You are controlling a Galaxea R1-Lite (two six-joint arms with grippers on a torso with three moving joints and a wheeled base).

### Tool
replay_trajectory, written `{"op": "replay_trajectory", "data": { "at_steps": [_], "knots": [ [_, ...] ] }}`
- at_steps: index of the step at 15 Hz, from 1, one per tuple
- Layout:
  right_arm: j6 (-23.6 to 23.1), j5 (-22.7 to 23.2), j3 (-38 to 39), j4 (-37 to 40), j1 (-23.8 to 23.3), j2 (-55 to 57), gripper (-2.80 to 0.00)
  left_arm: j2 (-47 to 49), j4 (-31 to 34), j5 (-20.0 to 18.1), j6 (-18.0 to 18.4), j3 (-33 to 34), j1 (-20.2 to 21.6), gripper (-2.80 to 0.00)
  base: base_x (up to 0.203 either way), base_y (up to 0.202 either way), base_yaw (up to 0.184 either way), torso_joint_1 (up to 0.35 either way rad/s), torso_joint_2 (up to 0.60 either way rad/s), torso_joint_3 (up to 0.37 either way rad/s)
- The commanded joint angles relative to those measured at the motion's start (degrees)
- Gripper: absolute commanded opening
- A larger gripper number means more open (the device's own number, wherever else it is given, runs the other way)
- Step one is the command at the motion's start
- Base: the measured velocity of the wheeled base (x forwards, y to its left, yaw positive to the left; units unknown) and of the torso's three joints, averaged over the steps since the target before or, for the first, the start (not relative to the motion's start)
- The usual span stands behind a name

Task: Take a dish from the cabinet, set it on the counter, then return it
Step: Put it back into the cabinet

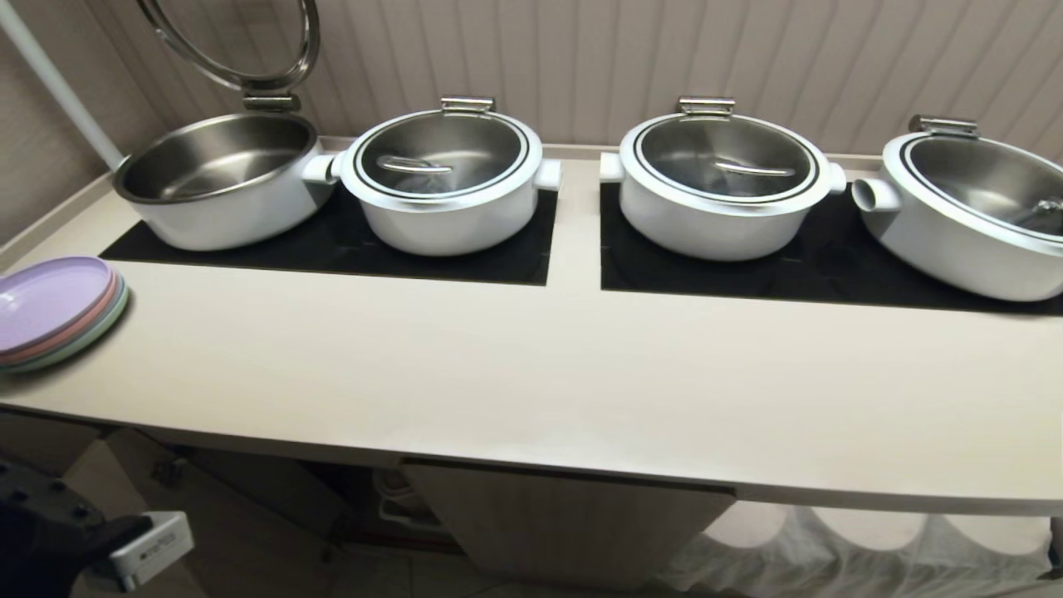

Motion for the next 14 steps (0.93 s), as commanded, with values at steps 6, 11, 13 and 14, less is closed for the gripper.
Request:
{"op": "replay_trajectory", "data": {
  "at_steps": [6, 11, 13, 14],
  "knots": [
    [0.0, 0.0, 0.0, 0.1, 0.0, 0.0, -2.80, 0.2, 0.2, 0.0, -0.1, 0.0, 0.0, -2.80, 0.000, 0.197, -0.003, 0.003, 0.00, 0.001],
    [0.0, 0.0, 0.0, 0.1, 0.0, 0.0, -2.80, 0.9, 0.2, -0.1, -0.1, 0.0, 0.0, -2.80, 0.000, 0.125, 0.000, 0.001, 0.00, 0.000],
    [0.0, 0.0, 0.0, 0.0, 0.0, 0.0, -2.80, 1.0, 0.2, -0.1, -0.1, -0.1, 0.0, -2.80, 0.000, 0.000, 0.000, 0.000, 0.00, 0.000],
    [0.0, 0.0, 0.0, 0.1, 0.0, 0.0, -2.80, 1.0, 0.2, -0.2, -0.1, 0.0, 0.0, -2.80, 0.000, 0.000, 0.000, 0.000, 0.00, 0.000]
  ]
}}
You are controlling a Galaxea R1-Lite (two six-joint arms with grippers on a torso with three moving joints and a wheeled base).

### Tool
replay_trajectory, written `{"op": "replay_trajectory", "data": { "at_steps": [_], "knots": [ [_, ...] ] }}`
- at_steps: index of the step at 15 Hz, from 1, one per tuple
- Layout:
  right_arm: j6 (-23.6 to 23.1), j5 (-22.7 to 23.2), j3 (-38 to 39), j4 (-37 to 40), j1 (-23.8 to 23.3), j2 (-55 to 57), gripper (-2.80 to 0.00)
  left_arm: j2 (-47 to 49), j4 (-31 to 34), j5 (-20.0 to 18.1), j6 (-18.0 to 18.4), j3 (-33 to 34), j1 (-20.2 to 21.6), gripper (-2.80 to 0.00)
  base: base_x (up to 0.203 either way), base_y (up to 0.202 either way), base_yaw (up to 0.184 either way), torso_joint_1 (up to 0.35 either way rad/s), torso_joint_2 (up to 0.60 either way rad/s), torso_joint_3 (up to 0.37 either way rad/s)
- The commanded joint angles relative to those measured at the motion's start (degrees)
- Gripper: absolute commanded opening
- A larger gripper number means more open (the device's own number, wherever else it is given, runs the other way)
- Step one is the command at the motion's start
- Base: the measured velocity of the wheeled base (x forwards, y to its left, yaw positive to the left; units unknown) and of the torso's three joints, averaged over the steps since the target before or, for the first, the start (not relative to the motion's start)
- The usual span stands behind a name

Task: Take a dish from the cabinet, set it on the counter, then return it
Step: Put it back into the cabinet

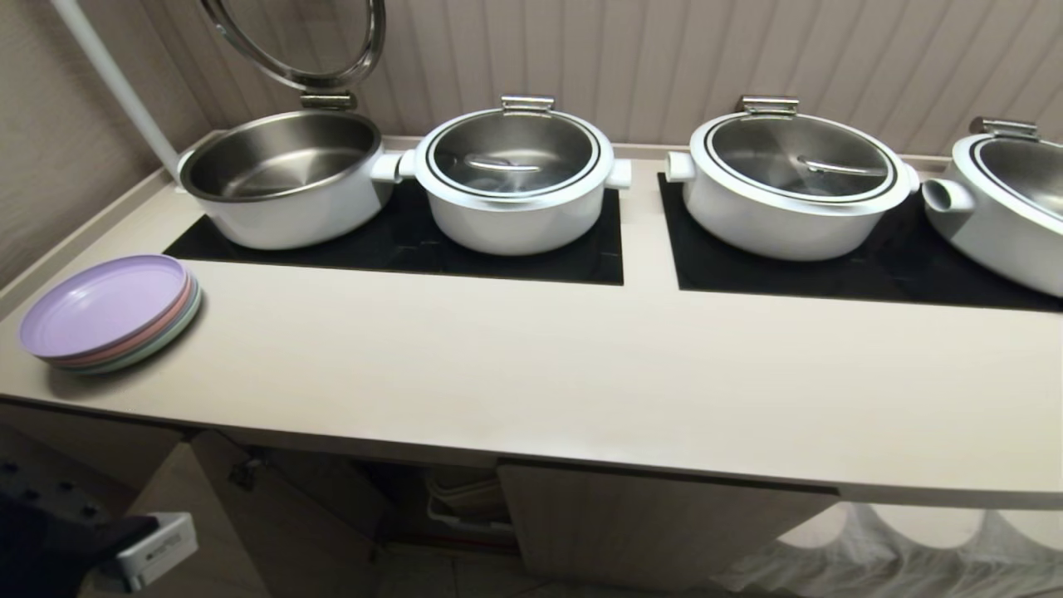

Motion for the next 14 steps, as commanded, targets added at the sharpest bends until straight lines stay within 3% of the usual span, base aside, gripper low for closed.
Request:
{"op": "replay_trajectory", "data": {
  "at_steps": [1, 3, 7, 14],
  "knots": [
    [0.0, 0.0, 0.0, 0.0, 0.0, 0.0, -2.80, 0.3, 0.2, -0.1, -0.2, 0.0, 0.0, -2.80, 0.000, 0.000, 0.000, 0.000, 0.00, 0.000],
    [0.0, 0.0, 0.0, 0.0, 0.0, 0.0, -2.80, 0.4, 0.1, -0.2, -0.2, 0.0, 0.0, -2.80, 0.000, 0.000, 0.000, 0.000, 0.00, 0.000],
    [0.0, 0.0, 0.0, 0.0, -0.1, 0.0, -2.80, 1.4, -6.4, -0.1, -0.4, 1.1, 0.1, -2.80, 0.000, 0.000, 0.000, 0.000, 0.00, 0.000],
    [0.1, 0.0, 0.0, 0.0, 0.0, 0.0, -2.80, 1.3, -6.5, -0.1, -0.4, 1.2, 0.1, -2.80, 0.000, 0.000, 0.000, 0.000, 0.00, 0.000]
  ]
}}
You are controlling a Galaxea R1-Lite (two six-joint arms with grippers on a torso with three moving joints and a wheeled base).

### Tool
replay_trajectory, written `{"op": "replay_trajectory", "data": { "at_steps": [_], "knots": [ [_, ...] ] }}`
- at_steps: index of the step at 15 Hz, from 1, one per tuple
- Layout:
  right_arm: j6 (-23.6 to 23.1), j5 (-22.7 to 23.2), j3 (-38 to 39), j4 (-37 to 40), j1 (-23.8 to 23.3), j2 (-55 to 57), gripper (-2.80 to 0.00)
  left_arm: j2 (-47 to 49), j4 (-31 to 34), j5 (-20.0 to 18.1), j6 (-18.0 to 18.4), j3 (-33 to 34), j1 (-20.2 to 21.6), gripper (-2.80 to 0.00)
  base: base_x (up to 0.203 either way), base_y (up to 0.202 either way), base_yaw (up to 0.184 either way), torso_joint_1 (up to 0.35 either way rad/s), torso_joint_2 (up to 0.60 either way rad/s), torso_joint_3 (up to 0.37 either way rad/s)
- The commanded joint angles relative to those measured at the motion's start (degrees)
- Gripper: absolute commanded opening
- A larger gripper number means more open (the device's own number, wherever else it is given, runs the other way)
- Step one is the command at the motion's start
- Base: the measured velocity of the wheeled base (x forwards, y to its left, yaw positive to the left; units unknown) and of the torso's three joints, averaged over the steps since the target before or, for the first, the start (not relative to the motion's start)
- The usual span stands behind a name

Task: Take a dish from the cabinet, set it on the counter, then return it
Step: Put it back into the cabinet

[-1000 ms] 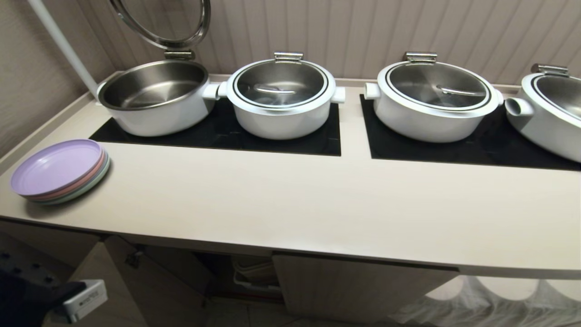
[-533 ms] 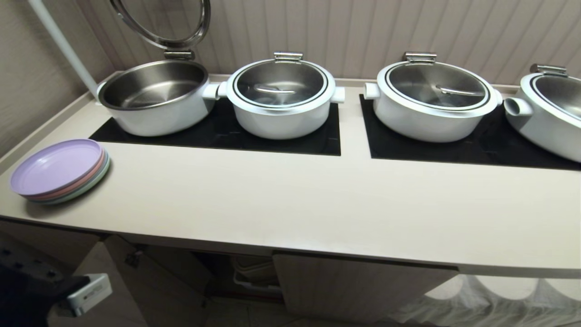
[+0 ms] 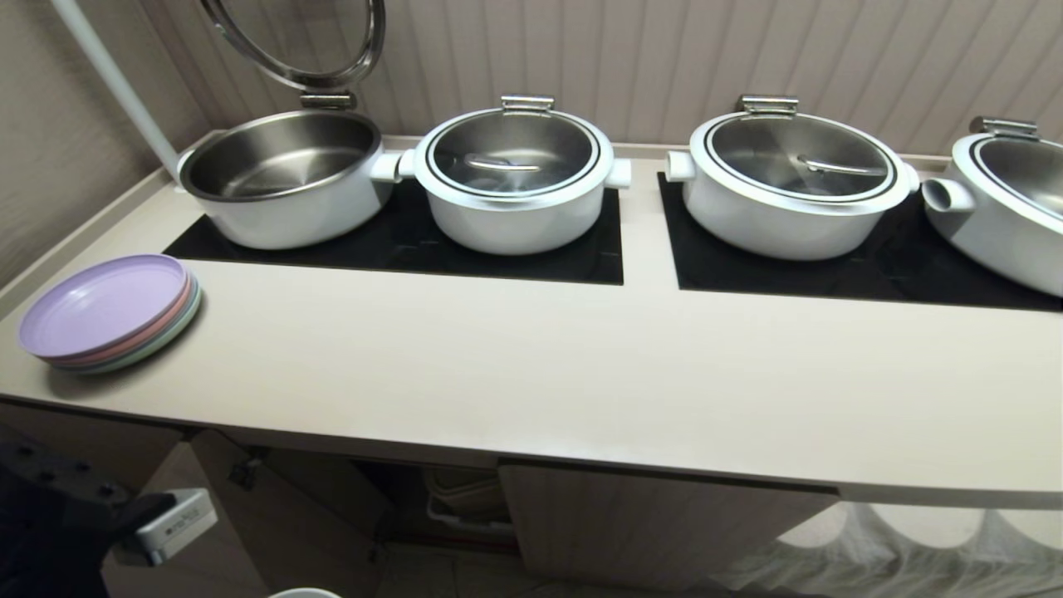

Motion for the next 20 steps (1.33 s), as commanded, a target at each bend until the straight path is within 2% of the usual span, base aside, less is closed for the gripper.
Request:
{"op": "replay_trajectory", "data": {
  "at_steps": [1, 8, 20],
  "knots": [
    [0.0, 0.0, 0.0, 0.0, 0.0, 0.0, -2.80, -0.2, 0.3, 0.0, -0.2, 0.0, 0.0, -2.80, 0.000, 0.000, 0.000, 0.000, 0.00, 0.000],
    [1.6, 0.0, 0.0, -0.1, 0.0, 0.1, -2.80, -1.0, 0.5, 0.0, -0.3, 0.2, -0.1, -2.80, 0.000, 0.000, 0.000, 0.000, 0.00, 0.000],
    [1.9, 0.0, 0.0, 0.0, 0.0, 0.1, -2.80, -4.2, 0.9, 0.0, -0.3, 2.2, -0.1, -2.80, 0.000, 0.000, 0.000, -0.088, 0.19, 0.101]
  ]
}}
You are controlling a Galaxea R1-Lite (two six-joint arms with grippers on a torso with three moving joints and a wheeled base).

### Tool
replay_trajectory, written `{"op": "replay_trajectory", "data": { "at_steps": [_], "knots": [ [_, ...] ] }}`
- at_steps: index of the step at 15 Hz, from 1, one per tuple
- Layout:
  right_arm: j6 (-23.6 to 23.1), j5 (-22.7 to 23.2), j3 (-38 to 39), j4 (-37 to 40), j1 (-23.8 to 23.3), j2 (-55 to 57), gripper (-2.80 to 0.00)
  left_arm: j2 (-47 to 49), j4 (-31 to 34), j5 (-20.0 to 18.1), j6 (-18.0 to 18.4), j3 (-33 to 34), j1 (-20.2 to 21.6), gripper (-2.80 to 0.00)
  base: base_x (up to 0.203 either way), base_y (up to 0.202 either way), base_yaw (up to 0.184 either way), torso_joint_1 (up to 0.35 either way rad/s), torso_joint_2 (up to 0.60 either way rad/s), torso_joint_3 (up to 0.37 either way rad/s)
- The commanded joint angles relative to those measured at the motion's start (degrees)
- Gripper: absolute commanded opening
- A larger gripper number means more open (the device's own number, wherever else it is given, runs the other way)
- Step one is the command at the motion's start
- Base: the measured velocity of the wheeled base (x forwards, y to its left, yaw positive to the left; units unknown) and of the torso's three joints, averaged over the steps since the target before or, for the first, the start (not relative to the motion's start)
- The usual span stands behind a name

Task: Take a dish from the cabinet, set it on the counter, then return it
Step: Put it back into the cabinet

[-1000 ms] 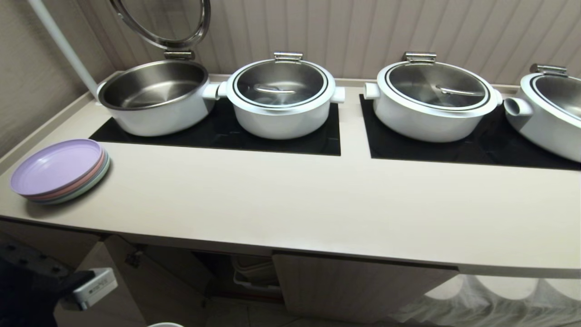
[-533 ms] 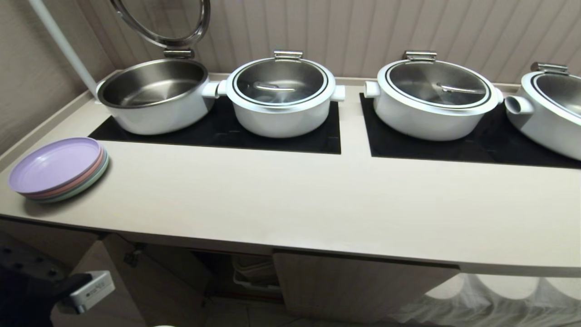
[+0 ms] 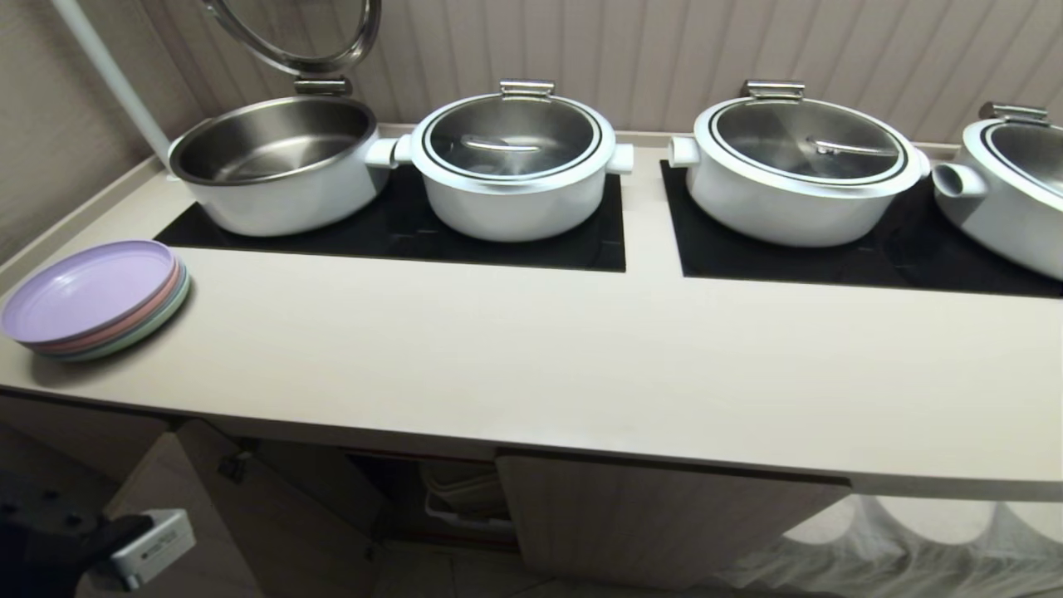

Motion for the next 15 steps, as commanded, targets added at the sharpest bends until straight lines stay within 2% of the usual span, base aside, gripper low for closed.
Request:
{"op": "replay_trajectory", "data": {
  "at_steps": [1, 15],
  "knots": [
    [0.0, 0.0, 0.0, 0.0, 0.0, 0.1, -2.80, -0.7, 0.3, -0.1, -0.2, 0.1, 0.0, -2.80, 0.000, 0.000, 0.000, -0.152, 0.31, 0.157],
    [0.1, 0.0, 0.0, 0.0, 0.0, 0.1, -2.80, -1.6, 0.6, -0.1, -0.2, 0.9, 0.0, -2.80, 0.000, 0.000, 0.000, -0.146, 0.31, 0.162]
  ]
}}
